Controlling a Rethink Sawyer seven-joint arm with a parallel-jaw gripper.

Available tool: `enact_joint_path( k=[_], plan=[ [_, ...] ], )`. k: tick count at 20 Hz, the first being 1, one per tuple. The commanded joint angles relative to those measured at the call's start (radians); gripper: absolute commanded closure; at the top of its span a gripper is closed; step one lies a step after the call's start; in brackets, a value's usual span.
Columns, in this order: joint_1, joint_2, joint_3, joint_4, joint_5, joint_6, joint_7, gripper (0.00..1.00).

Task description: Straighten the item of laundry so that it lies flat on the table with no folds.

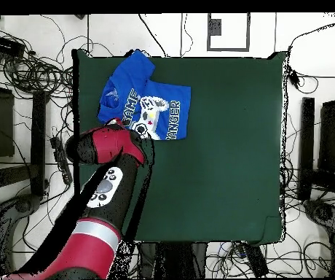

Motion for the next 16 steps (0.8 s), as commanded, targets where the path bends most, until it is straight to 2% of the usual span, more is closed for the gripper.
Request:
enact_joint_path(
  k=[1, 10, 16],
  plan=[
    [-0.027, -0.088, 0.177, 0.206, -0.043, 0.021, -0.018, 0.00],
    [-0.034, -0.162, 0.232, 0.247, -0.040, -0.001, -0.008, 0.00],
    [-0.045, -0.170, 0.266, 0.242, -0.038, -0.003, -0.013, 0.00]
  ],
)
